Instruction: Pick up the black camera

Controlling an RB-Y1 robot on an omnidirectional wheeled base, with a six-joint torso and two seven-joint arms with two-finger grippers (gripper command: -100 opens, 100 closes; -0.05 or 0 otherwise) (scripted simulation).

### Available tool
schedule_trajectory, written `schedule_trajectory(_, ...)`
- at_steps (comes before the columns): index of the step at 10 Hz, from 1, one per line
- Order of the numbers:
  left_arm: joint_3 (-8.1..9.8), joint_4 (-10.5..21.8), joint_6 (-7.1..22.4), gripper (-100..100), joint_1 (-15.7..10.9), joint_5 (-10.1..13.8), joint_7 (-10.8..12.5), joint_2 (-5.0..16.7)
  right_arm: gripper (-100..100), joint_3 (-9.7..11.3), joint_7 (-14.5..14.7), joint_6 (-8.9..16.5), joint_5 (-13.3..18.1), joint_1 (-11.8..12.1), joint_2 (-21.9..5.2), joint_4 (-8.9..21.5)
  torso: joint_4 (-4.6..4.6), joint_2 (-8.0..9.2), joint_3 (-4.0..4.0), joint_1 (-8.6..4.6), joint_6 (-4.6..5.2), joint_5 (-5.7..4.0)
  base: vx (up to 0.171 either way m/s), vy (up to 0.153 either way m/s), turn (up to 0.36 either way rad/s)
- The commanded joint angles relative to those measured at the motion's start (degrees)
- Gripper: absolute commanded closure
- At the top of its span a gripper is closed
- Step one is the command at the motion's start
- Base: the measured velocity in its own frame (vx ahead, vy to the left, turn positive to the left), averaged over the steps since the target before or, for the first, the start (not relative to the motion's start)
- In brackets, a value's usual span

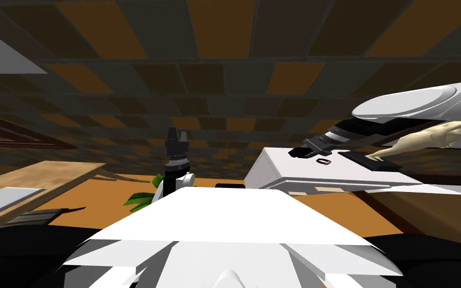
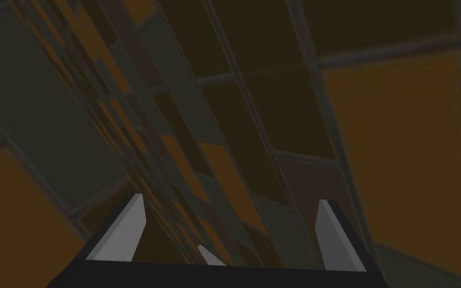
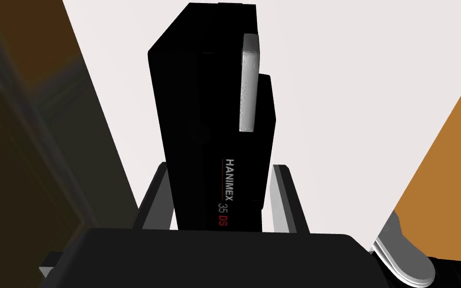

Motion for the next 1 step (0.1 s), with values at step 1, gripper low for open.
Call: schedule_trajectory(1, 0.00, 0.0, 0.0, 0, 0.0, 0.0, 0.0, 0.0, 0, 0.0, 0.0, 0.0, 0.0, 0.0, 0.0, 0.0, 0.00, 0.00, 0.00, 0.00, 0.00, 0.00, 0.004, -0.001, 0.012)
